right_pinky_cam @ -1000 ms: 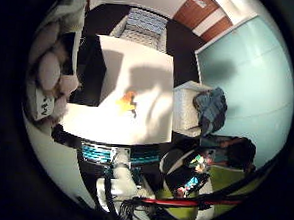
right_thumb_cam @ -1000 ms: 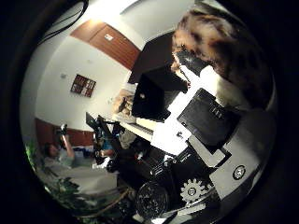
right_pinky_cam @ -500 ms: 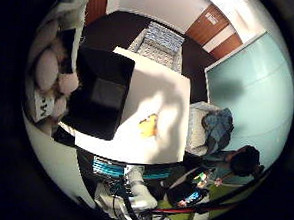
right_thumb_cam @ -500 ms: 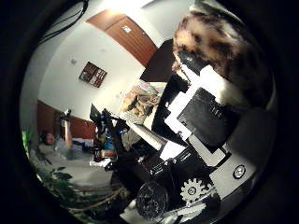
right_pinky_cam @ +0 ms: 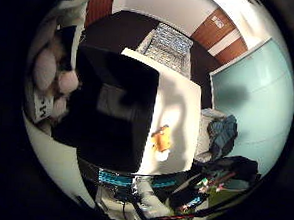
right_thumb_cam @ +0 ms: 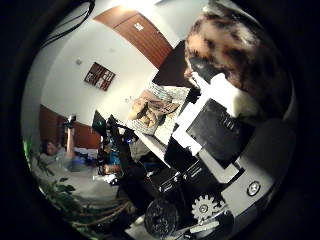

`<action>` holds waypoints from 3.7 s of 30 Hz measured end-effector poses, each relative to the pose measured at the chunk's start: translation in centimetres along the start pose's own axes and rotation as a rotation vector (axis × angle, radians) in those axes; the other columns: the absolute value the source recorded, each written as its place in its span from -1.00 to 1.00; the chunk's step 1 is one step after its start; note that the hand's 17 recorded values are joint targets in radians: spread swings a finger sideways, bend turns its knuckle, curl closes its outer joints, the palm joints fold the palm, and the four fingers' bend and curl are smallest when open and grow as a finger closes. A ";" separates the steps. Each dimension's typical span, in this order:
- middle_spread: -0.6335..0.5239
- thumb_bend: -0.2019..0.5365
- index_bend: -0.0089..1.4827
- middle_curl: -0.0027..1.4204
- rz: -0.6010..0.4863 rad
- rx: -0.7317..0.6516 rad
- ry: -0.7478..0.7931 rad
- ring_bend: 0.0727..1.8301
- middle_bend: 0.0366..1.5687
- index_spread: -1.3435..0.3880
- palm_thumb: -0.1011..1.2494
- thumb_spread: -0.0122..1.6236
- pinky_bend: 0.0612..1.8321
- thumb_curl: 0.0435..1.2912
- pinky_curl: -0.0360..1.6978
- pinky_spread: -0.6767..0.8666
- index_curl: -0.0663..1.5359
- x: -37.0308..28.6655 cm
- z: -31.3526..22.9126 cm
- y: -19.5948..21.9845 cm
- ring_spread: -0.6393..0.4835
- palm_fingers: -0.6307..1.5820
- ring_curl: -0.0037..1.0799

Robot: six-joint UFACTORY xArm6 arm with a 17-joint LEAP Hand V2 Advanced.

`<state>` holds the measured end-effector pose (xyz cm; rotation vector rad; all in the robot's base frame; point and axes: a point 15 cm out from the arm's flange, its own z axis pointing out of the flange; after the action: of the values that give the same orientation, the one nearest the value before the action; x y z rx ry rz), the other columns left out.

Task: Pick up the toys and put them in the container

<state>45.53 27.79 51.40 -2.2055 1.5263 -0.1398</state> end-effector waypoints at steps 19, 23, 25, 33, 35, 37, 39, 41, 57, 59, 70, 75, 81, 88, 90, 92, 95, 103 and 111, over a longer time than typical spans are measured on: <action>0.09 -0.51 -0.78 -0.45 -0.071 -0.003 0.006 -0.45 -0.64 0.01 0.13 0.39 -0.36 -0.38 -0.26 0.52 -0.48 0.3 -0.7 0.4 0.45 -0.35 -0.34; 0.09 -0.51 -0.79 -0.48 -0.050 -0.023 0.021 -0.47 -0.64 0.07 0.12 0.39 -0.40 -0.40 -0.34 0.55 -0.53 2.0 -2.0 1.4 0.46 -0.32 -0.40; 0.10 -0.51 -0.78 -0.49 -0.019 -0.027 0.038 -0.48 -0.63 0.09 0.13 0.39 -0.42 -0.41 -0.37 0.55 -0.54 4.0 -3.1 1.8 0.46 -0.32 -0.43; 0.18 -0.52 -0.77 -0.52 0.174 -0.014 0.128 -0.52 -0.65 0.23 0.08 0.39 -0.49 -0.44 -0.47 0.52 -0.56 14.4 -8.3 4.7 0.49 -0.29 -0.50; 0.21 -0.52 -0.78 -0.52 0.226 -0.025 0.150 -0.53 -0.66 0.25 0.06 0.39 -0.50 -0.44 -0.49 0.52 -0.57 17.2 -9.3 6.3 0.49 -0.28 -0.52; 0.24 -0.51 -0.78 -0.53 0.274 -0.030 0.173 -0.54 -0.67 0.26 0.05 0.40 -0.50 -0.45 -0.51 0.51 -0.57 19.8 -10.3 8.0 0.49 -0.28 -0.53; 0.26 -0.51 -0.78 -0.53 0.312 -0.047 0.192 -0.55 -0.67 0.27 0.05 0.40 -0.51 -0.46 -0.52 0.50 -0.57 22.0 -10.5 9.9 0.49 -0.28 -0.54; 0.27 -0.51 -0.78 -0.53 0.349 -0.068 0.204 -0.55 -0.68 0.28 0.05 0.40 -0.51 -0.46 -0.53 0.50 -0.57 23.9 -10.3 12.0 0.49 -0.28 -0.55; 0.39 -0.51 -0.78 -0.54 0.568 -0.255 0.144 -0.55 -0.73 0.34 0.04 0.40 -0.49 -0.50 -0.60 0.48 -0.59 31.6 0.6 27.9 0.51 -0.27 -0.57; 0.39 -0.51 -0.78 -0.55 0.587 -0.276 0.135 -0.55 -0.73 0.34 0.04 0.40 -0.49 -0.49 -0.60 0.48 -0.59 31.9 2.7 29.5 0.51 -0.27 -0.57; 0.39 -0.51 -0.78 -0.54 0.630 -0.293 0.148 -0.50 -0.73 0.35 0.03 0.40 -0.46 -0.50 -0.62 0.49 -0.59 33.4 10.6 34.1 0.50 -0.26 -0.57; 0.39 -0.51 -0.78 -0.54 0.631 -0.322 0.141 -0.50 -0.73 0.36 0.02 0.40 -0.46 -0.50 -0.62 0.48 -0.59 33.5 13.0 34.9 0.50 -0.26 -0.58; 0.39 -0.51 -0.78 -0.54 0.641 -0.362 0.131 -0.50 -0.72 0.36 0.02 0.39 -0.46 -0.49 -0.63 0.48 -0.59 34.0 15.8 35.5 0.50 -0.26 -0.58; 0.37 -0.51 -0.78 -0.53 0.630 -0.399 0.121 -0.51 -0.70 0.37 0.01 0.40 -0.47 -0.50 -0.64 0.48 -0.58 34.0 18.4 35.9 0.50 -0.25 -0.59; 0.32 -0.51 -0.78 -0.52 0.628 -0.402 0.120 -0.49 -0.68 0.38 0.01 0.40 -0.49 -0.50 -0.65 0.47 -0.58 33.8 18.6 35.9 0.49 -0.22 -0.59; 0.22 -0.51 -0.79 -0.52 0.622 -0.413 0.117 -0.41 -0.65 0.37 0.01 0.40 -0.49 -0.50 -0.66 0.43 -0.59 33.5 19.0 36.0 0.40 -0.14 -0.57; -0.07 -0.51 -0.83 -0.42 0.605 -0.427 0.112 -0.15 -0.39 0.32 0.04 0.39 -0.32 -0.50 -0.65 -0.09 -0.63 33.0 19.5 35.9 -0.04 0.20 -0.46; -0.39 -0.47 -0.09 0.02 0.566 -0.420 0.121 0.29 0.21 0.06 0.29 0.36 0.22 -0.44 -0.34 -0.57 -0.27 32.6 19.2 35.2 -0.38 0.65 -0.01; -0.28 -0.44 0.43 0.22 0.530 -0.347 0.148 0.49 0.54 0.19 0.67 0.32 0.42 -0.24 -0.07 -0.42 0.08 32.5 16.2 33.4 -0.29 0.53 0.25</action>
<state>34.51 -6.31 17.45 -1.9752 2.3065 0.1436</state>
